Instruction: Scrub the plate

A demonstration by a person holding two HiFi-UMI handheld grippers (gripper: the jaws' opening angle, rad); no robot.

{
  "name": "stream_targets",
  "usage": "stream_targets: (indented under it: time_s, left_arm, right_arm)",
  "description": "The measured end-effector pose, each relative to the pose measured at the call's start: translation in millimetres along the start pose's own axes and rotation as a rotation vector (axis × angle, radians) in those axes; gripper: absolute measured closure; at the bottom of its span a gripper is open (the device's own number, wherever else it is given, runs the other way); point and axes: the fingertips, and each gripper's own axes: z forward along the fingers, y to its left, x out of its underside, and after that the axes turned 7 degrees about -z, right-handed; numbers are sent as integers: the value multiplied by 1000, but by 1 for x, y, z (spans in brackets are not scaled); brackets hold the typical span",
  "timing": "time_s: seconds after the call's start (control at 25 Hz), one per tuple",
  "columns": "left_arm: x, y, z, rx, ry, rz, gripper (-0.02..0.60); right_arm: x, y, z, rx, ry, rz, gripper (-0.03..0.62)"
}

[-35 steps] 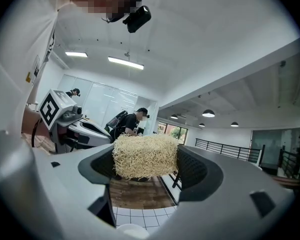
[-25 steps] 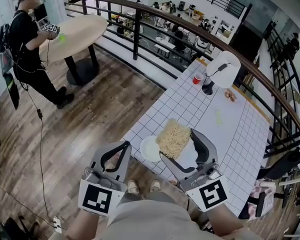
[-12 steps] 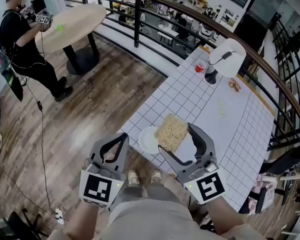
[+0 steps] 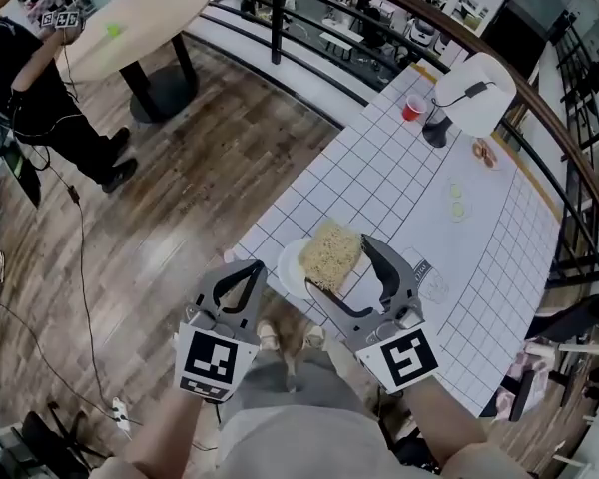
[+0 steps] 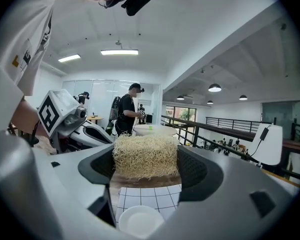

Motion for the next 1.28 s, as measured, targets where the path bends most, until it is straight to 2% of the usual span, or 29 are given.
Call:
stream_targets:
  time_s: [0.28, 0.48, 0.68, 0.8, 0.84, 0.88, 0.92, 1.04, 1.28]
  left_arm:
    - [61, -1, 41, 43, 134, -44, 569]
    - [113, -3, 68, 96, 237, -147, 568]
    - [161, -5, 97, 138, 329, -204, 568]
    - [186, -7, 110, 167, 376, -275, 566]
    - [195, -9, 114, 181, 392, -302, 551]
    - [203, -11, 119, 195, 407, -329, 497]
    - [210, -13, 123, 205, 422, -354, 476]
    - [230, -12, 125, 211, 462, -414, 476]
    - [252, -12, 133, 227, 506, -475, 476]
  right_arm:
    - [64, 9, 32, -59, 89, 45, 224]
    - [112, 20, 49, -85, 162, 50, 224]
    - [150, 31, 67, -109, 201, 88, 224]
    - [177, 38, 78, -119, 234, 81, 224]
    - [186, 39, 80, -122, 249, 64, 224]
    - [193, 40, 81, -124, 264, 46, 224]
    - [200, 40, 81, -125, 278, 35, 224]
    - [214, 46, 86, -138, 306, 49, 224]
    - [243, 48, 96, -140, 376, 7, 224]
